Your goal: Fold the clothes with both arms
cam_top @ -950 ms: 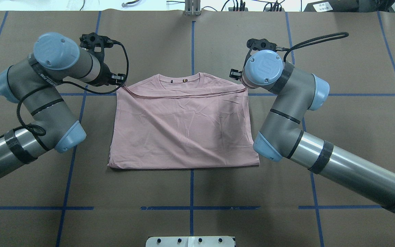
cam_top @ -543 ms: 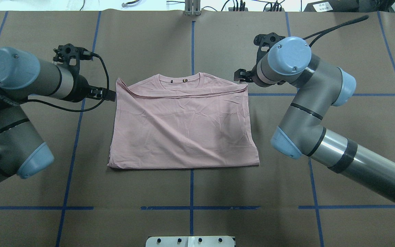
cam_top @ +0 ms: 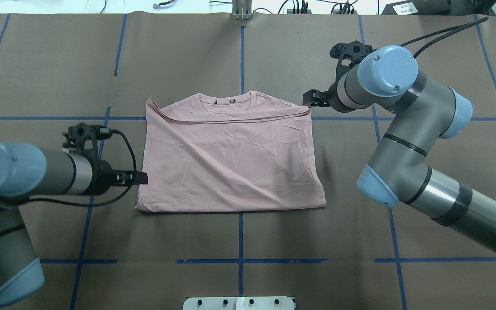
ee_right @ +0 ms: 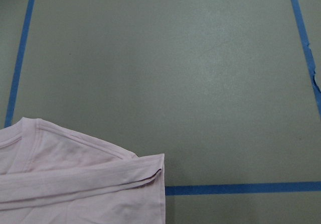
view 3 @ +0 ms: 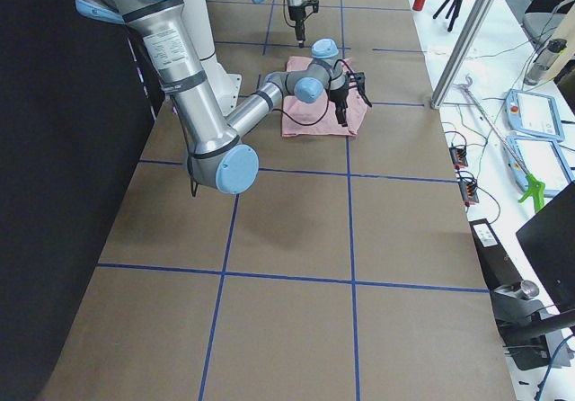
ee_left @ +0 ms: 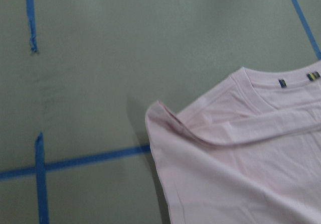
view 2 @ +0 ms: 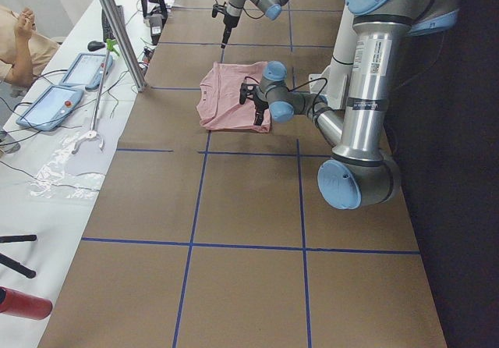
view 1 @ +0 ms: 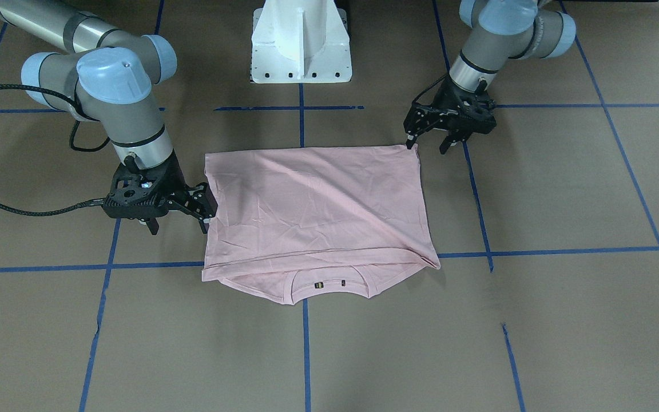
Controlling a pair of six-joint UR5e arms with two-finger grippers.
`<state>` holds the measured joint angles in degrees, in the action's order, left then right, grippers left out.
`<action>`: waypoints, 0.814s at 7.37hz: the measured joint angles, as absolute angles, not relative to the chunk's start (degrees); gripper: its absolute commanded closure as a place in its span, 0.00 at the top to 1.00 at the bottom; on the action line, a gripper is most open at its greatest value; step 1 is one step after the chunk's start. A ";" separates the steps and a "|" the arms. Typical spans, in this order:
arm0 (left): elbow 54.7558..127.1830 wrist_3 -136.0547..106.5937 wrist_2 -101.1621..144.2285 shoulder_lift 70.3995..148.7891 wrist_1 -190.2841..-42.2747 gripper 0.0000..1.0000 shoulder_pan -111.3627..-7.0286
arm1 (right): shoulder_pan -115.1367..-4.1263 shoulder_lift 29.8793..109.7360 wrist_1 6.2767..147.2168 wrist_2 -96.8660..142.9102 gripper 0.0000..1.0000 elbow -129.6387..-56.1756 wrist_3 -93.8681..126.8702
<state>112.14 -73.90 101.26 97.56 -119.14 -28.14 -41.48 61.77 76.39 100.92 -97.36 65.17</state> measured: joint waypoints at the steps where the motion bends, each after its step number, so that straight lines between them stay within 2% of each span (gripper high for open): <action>1: 110.90 -75.53 99.70 97.52 -119.48 0.74 -26.14 | -41.48 61.83 76.43 100.87 1.00 -97.36 65.18; 2: 109.43 -76.00 99.09 97.81 -119.60 0.74 -25.25 | -41.48 61.85 76.43 100.76 1.00 -97.31 65.15; 3: 108.53 -76.06 98.87 98.21 -119.62 0.68 -24.77 | -41.48 61.87 76.41 100.69 1.00 -97.25 65.15; 4: 108.14 -76.17 98.74 98.41 -119.62 0.58 -24.09 | -41.48 61.90 76.40 100.63 1.00 -97.23 65.17; 5: 108.00 -76.34 98.67 98.48 -119.62 0.41 -23.19 | -41.48 61.96 76.44 100.59 1.00 -97.21 65.17; 6: 107.96 -76.42 98.63 98.50 -119.62 0.15 -22.50 | -41.48 62.01 76.46 100.58 1.00 -97.22 65.19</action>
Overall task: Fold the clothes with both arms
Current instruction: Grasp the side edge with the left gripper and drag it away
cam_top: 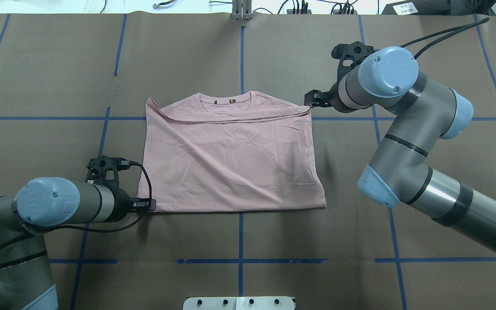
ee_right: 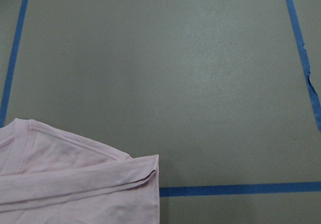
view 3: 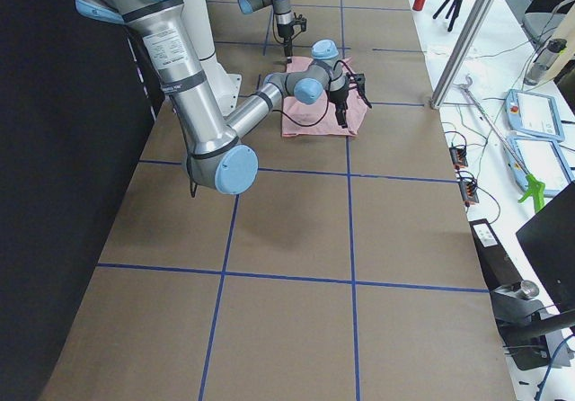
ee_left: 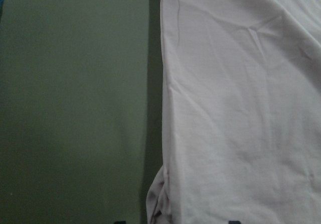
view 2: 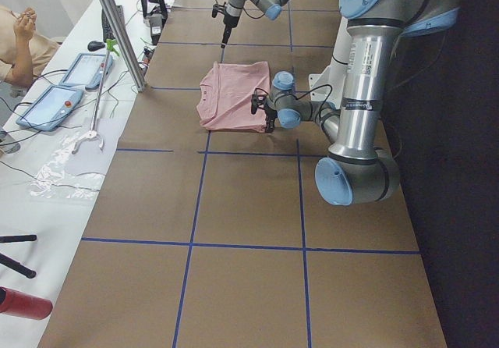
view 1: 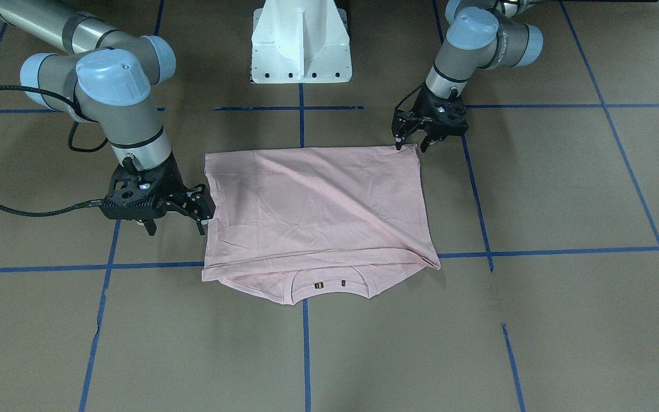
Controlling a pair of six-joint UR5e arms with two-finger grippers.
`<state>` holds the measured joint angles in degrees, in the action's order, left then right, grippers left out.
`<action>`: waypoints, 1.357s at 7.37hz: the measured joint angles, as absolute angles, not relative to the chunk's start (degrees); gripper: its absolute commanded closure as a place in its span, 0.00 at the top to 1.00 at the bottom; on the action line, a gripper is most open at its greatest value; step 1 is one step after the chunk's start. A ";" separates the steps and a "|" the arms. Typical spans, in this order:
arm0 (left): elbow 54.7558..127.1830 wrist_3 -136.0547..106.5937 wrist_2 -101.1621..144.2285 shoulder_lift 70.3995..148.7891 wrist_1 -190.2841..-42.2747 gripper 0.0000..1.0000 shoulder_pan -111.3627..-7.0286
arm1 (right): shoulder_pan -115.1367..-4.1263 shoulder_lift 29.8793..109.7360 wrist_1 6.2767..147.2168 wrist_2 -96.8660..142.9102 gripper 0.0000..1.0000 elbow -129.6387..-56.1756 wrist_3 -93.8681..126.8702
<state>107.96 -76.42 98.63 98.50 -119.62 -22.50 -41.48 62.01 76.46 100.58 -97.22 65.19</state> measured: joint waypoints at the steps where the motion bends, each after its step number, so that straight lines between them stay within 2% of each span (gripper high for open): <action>1: 107.96 -76.45 98.62 98.52 -119.62 0.00 -22.10 | -41.48 62.03 76.46 100.59 1.00 -97.23 65.21; 5: 108.47 -74.23 98.70 97.78 -119.50 0.00 -23.37 | -41.48 62.05 76.47 100.47 1.00 -97.08 65.29; 7: 106.18 -64.46 98.69 97.74 -119.30 0.00 -30.71 | -41.43 62.05 76.48 100.37 1.00 -96.91 65.30; 9: 98.05 -52.33 98.83 101.55 -119.52 0.00 -41.95 | -41.40 62.05 76.54 100.24 1.00 -96.72 65.34; 10: 90.43 -48.22 98.86 107.58 -119.67 0.00 -46.66 | -41.40 62.05 76.55 100.21 1.00 -96.62 65.32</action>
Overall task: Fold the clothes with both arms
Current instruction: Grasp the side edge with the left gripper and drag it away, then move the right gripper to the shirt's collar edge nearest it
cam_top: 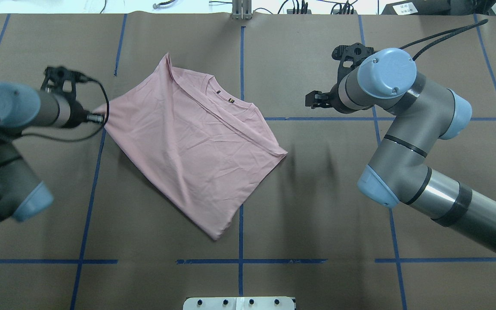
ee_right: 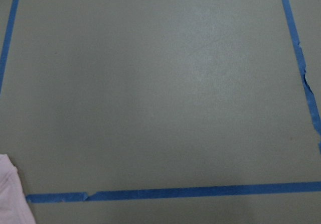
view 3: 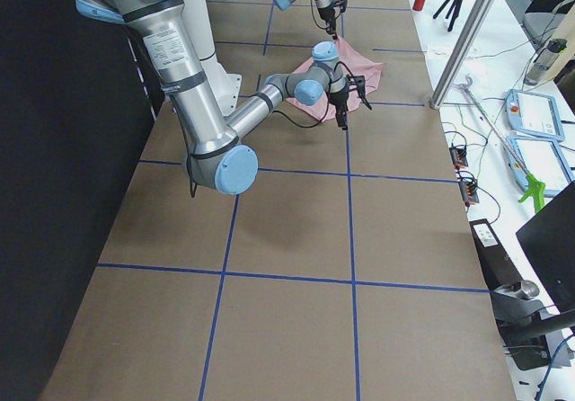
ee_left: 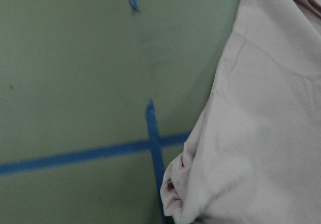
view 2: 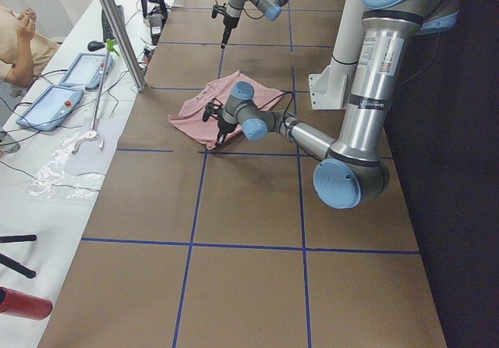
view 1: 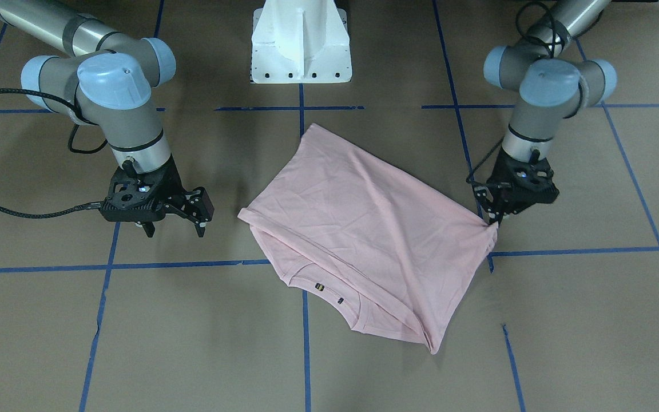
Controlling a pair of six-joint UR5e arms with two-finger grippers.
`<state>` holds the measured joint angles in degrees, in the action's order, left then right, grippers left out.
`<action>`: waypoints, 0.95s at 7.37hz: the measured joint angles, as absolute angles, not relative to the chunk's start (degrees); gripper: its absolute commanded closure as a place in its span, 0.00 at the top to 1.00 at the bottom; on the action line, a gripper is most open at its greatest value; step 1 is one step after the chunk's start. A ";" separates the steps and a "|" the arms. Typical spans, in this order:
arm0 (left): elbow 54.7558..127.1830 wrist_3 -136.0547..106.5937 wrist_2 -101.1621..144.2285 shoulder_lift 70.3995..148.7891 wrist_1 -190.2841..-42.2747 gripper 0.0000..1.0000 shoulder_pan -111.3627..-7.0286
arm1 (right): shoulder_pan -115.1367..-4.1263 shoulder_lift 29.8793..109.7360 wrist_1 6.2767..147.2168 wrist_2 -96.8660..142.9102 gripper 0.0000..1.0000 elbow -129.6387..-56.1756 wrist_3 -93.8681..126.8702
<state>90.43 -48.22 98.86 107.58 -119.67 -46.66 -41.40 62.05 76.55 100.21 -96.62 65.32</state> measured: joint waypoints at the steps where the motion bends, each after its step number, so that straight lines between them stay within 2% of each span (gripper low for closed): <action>1: 80.39 -45.33 98.86 115.24 -120.79 0.00 -50.41 | -41.41 62.03 76.55 100.22 1.00 -96.56 65.33; 2: 70.08 -43.31 98.80 121.97 -123.92 0.00 -52.93 | -41.50 61.97 76.55 100.25 1.00 -96.55 65.42; 3: 61.29 -41.15 98.76 126.48 -128.55 0.99 -54.66 | -41.56 61.85 76.53 100.27 1.00 -96.56 65.66; 4: 57.32 -39.00 98.81 127.96 -131.73 1.00 -55.86 | -41.39 61.48 76.47 100.28 1.00 -96.58 66.77; 5: 56.81 -37.41 99.00 127.88 -133.13 1.00 -56.54 | -40.88 60.18 76.46 100.28 1.00 -96.32 69.77; 7: 60.40 -31.25 103.61 125.71 -133.97 1.00 -58.62 | -38.34 52.58 76.32 99.25 0.96 -91.45 79.93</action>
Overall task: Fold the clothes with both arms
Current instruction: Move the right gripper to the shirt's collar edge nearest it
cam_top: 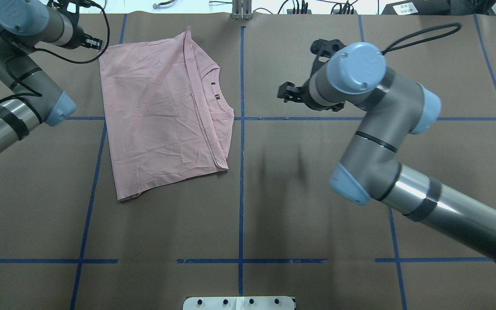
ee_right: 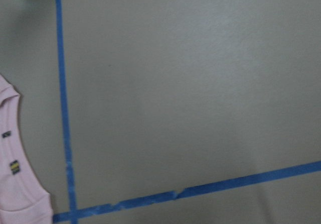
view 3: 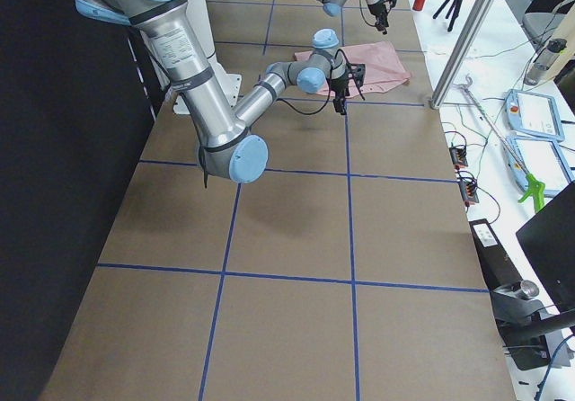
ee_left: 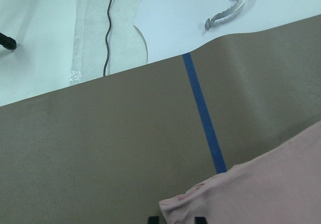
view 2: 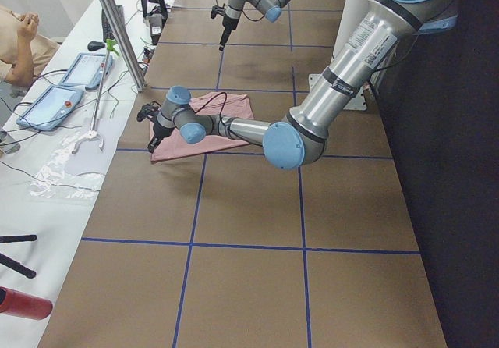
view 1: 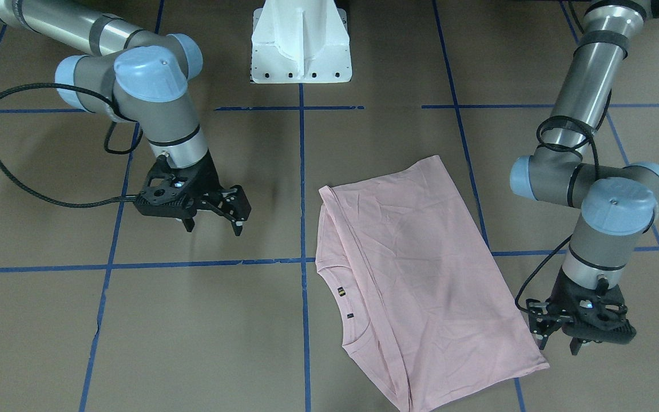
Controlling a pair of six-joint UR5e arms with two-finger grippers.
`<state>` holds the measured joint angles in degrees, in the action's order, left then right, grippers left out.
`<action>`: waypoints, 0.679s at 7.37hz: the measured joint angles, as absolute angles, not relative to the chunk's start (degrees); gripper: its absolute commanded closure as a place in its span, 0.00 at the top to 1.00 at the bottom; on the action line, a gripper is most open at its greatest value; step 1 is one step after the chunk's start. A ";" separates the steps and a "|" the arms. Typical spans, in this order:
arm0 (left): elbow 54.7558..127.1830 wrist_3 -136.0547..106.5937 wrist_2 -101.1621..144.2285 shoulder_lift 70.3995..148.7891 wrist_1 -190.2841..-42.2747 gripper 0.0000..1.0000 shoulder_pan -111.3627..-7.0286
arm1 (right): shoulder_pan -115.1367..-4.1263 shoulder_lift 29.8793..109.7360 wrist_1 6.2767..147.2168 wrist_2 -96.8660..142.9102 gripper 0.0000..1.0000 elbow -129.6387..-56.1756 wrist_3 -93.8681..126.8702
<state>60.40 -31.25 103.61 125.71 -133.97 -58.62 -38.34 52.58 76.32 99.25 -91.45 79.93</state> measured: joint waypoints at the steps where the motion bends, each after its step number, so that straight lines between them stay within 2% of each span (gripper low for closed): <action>1: 63.30 -29.71 106.51 123.85 -134.17 1.00 -59.31 | -36.38 48.42 76.28 97.02 0.92 -87.78 83.29; 2: 65.84 -29.51 107.89 122.29 -134.25 1.00 -59.56 | -34.16 44.60 76.44 94.11 0.79 -83.86 85.03; 3: 67.38 -30.17 108.44 121.49 -134.28 1.00 -59.53 | -32.47 41.10 76.59 91.85 0.74 -79.53 85.77; 5: 68.40 -31.75 108.69 121.08 -134.32 1.00 -59.08 | -30.55 35.41 76.66 90.38 0.70 -71.20 85.56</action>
